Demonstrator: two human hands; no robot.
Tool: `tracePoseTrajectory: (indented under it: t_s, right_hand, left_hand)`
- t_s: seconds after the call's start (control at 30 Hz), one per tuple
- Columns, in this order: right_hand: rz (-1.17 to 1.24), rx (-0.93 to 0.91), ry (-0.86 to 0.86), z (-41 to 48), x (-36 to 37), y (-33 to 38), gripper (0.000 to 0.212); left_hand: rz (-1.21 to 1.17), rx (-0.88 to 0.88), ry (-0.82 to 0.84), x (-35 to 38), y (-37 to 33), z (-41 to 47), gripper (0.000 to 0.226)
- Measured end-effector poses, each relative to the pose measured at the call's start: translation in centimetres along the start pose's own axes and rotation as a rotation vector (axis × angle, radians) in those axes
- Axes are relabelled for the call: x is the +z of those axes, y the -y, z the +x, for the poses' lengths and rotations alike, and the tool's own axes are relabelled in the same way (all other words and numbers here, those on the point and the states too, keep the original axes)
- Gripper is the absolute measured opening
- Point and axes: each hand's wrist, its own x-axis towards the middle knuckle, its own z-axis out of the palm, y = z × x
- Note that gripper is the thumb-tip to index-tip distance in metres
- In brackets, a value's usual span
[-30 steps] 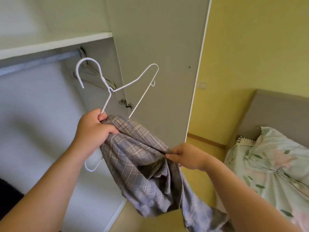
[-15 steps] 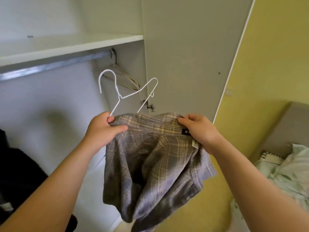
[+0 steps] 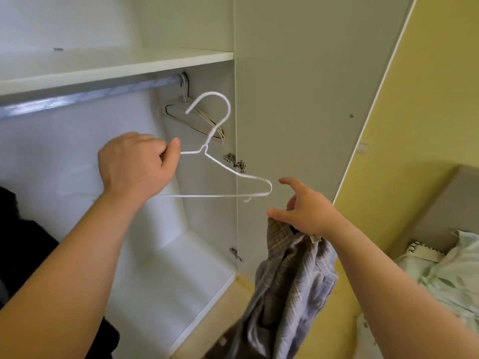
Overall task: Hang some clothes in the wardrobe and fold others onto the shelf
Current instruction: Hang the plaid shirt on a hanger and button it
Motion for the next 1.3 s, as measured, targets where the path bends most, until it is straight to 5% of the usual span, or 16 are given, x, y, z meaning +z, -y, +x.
tracePoseTrajectory:
  t_s: [0.1, 0.2, 0.5, 0.6, 0.73, 0.87, 0.93, 1.03, 1.1, 1.2, 1.3]
  right_hand:
    - [-0.211, -0.018, 0.070, 0.1, 0.3, -0.4, 0.088]
    - [-0.231, -0.006, 0.160, 0.1, 0.7, -1.0, 0.094]
    - [0.157, -0.223, 0.412, -1.6, -0.4, -1.1, 0.065]
    - [0.293, -0.277, 0.266, -2.0, -0.5, 0.1, 0.042]
    - [0.277, -0.176, -0.079, -1.3, 0.0, -0.3, 0.065]
    - [0.244, 0.018, -0.235, -1.0, -0.6, -2.2, 0.062]
    - [0.271, 0.042, -0.278, -1.2, -0.7, -3.1, 0.063]
    - [0.406, 0.075, -0.367, -1.4, -0.7, -4.0, 0.063]
    - [0.480, 0.068, -0.420, -1.6, -0.7, -4.1, 0.062]
    - [0.540, 0.043, -0.443, -2.1, -0.9, -3.4, 0.062]
    - [0.561, 0.010, -0.439, -2.6, -1.2, -2.9, 0.063]
  left_hand:
    - [0.016, 0.272, -0.165, -0.5, 0.0, 1.6, 0.044]
    - [-0.054, 0.360, -0.223, -1.0, -1.1, 3.3, 0.033]
    - [-0.344, 0.384, -0.053, 1.6, -7.4, 3.4, 0.033]
    - [-0.396, 0.367, 0.029, 3.6, -10.4, 1.9, 0.036]
    - [-0.636, 0.270, 0.124, 5.3, -13.0, 0.0, 0.033]
    - [-0.758, 0.176, -0.186, 5.5, -13.5, -3.9, 0.018]
    - [-0.797, 0.153, -0.182, 6.7, -13.0, -7.5, 0.019]
    - [-0.911, -0.142, 0.163, 9.5, -13.1, -13.6, 0.018]
    - [-0.880, -0.334, 0.575, 11.3, -14.1, -16.6, 0.016]
    - [-1.034, -0.698, 1.221, 12.5, -16.3, -17.5, 0.064]
    - [-1.158, -0.761, 1.371, 13.3, -17.9, -16.7, 0.050]
